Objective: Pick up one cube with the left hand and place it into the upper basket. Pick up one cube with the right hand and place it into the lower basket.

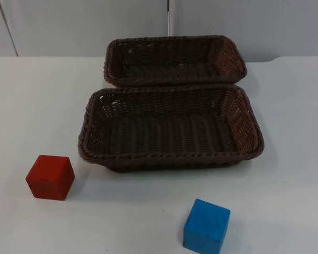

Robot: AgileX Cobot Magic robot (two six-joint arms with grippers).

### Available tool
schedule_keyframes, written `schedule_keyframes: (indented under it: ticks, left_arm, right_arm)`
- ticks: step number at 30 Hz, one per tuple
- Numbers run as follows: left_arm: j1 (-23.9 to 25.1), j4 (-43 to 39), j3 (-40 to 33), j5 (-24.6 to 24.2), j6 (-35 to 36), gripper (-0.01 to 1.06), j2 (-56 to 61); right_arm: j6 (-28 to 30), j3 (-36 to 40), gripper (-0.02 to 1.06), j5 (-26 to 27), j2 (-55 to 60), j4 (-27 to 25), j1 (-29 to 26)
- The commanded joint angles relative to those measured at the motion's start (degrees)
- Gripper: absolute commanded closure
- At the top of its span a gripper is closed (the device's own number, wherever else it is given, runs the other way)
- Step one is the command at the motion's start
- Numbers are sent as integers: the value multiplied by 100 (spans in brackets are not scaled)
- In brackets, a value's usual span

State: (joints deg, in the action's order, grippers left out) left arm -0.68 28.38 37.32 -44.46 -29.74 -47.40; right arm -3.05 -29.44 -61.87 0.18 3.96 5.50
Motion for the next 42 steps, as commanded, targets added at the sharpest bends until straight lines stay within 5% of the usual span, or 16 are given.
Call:
schedule_keyframes:
  ticks: [1, 12, 26, 32, 42]
  left_arm:
    - [15, 78, 137, 15, -41, 0, -155]
    - [-125, 266, 251, 147, -252, 0, -1166]
    - [-1344, -37, 251, 1424, -72, 0, -2371]
    - [-1414, -611, 251, 1992, 610, 0, -3026]
    - [-1414, -691, 251, 2399, 665, 0, -3930]
  right_arm:
    - [13, -9, -1, 3, -18, -34, -32]
    - [13, -9, -1, 3, -18, -46, -32]
    - [13, -9, -1, 3, -18, -46, -32]
    - [13, -9, -1, 3, -18, -46, -32]
    - [13, -9, -1, 3, -18, -46, -32]
